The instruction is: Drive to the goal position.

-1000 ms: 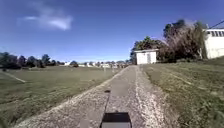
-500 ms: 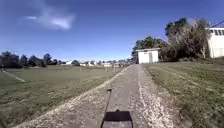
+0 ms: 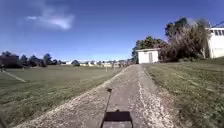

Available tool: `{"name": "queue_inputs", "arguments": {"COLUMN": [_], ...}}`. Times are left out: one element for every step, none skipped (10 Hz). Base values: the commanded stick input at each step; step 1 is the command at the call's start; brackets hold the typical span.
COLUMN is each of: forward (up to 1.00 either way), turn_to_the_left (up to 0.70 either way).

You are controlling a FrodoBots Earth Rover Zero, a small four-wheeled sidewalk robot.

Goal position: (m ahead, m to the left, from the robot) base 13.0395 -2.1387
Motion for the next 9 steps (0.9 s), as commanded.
{"name": "queue_inputs", "arguments": {"forward": [0.50,0.50,0.50,0.50,0.50,0.50,0.50,0.50,0.50], "turn_to_the_left": [0.00,0.00,0.00,0.00,0.00,0.00,0.00,0.00,0.00]}}
